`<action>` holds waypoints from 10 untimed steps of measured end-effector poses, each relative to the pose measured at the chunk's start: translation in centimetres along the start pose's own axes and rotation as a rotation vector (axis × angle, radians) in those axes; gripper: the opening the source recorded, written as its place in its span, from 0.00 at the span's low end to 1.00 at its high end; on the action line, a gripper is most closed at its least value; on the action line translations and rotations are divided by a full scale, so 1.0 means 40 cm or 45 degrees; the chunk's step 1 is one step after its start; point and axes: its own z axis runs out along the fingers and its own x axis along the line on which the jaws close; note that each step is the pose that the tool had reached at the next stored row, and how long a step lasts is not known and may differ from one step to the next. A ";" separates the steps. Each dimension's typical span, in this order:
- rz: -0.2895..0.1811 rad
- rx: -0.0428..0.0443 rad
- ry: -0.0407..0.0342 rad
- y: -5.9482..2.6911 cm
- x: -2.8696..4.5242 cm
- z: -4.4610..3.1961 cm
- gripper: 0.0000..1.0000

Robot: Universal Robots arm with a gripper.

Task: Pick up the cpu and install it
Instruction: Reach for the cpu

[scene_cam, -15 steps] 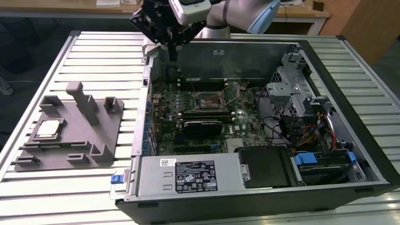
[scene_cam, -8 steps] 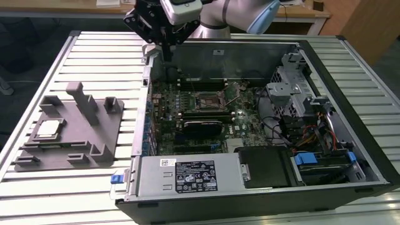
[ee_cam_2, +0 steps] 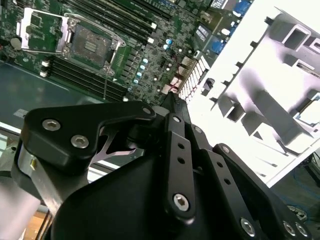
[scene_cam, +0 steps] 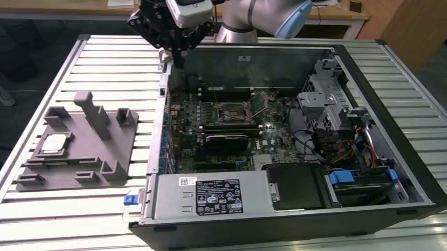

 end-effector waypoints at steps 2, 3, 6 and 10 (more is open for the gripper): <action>0.000 0.000 -0.0004 -0.001 0.010 0.000 0.11; 0.000 0.000 -0.0007 -0.001 0.016 0.000 0.11; 0.000 0.000 -0.0013 -0.002 0.031 -0.001 0.11; 0.000 0.000 -0.0023 -0.004 0.051 -0.001 0.11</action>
